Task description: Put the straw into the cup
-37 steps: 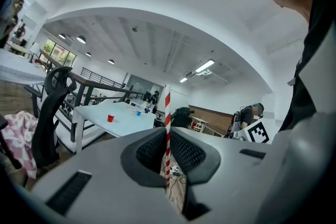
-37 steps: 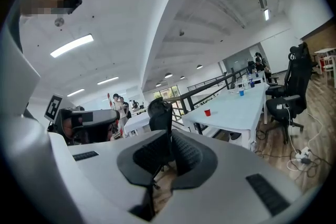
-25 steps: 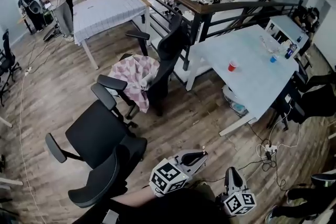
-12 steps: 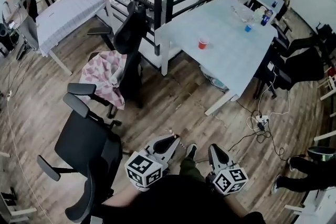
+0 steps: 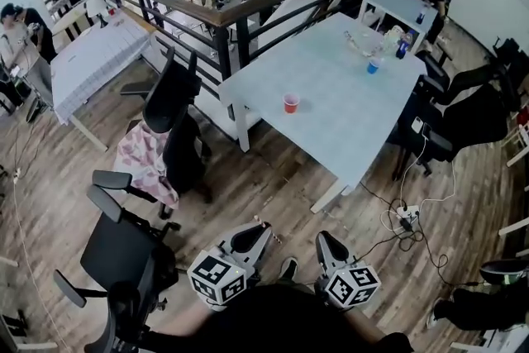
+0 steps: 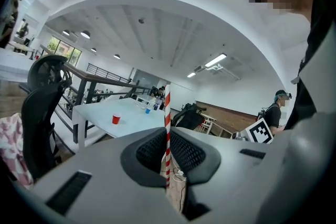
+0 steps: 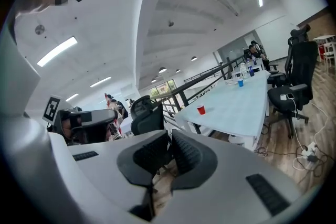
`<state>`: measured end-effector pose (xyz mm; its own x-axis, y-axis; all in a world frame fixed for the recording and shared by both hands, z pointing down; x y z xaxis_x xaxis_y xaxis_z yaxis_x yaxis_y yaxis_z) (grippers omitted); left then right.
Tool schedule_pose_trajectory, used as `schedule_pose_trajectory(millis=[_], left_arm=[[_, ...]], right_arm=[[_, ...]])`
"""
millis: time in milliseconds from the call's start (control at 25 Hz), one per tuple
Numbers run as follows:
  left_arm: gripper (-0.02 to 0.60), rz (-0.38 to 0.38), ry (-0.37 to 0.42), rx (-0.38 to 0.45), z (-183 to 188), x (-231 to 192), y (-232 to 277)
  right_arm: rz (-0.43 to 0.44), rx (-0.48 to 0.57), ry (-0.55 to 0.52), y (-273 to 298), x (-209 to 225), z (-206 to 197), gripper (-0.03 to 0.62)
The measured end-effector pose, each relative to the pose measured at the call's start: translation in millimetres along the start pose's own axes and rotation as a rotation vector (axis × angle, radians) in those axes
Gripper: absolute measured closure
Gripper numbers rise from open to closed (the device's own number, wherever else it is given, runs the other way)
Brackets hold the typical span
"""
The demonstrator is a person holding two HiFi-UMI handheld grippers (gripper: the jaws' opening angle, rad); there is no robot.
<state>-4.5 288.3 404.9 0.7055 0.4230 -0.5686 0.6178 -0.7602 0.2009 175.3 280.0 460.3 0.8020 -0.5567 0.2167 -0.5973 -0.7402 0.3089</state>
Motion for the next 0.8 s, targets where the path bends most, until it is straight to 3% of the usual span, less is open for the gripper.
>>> schedule_pose_trajectory(millis=[360,800], left_arm=[[0.548,0.042,0.028,0.029,14,25,68],[0.548,0.084,0.001,0.016,19,9,105]], right_arm=[[0.052,0.016,0.01,16,76,27,0.546],[0.067,-0.038,0.04,45,112,26,0.546]])
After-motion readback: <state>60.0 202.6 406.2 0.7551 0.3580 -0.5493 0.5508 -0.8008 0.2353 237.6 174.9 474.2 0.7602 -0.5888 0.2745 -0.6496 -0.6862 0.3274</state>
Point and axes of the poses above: the fingertips, and each gripper's own axes: y forward along the fingers, x to its right, z out of its top, the point moved 4 cm from there along -y, backward along the fingers, and after that the axes turned 14 degrees about -y, right-handed, at the moved point
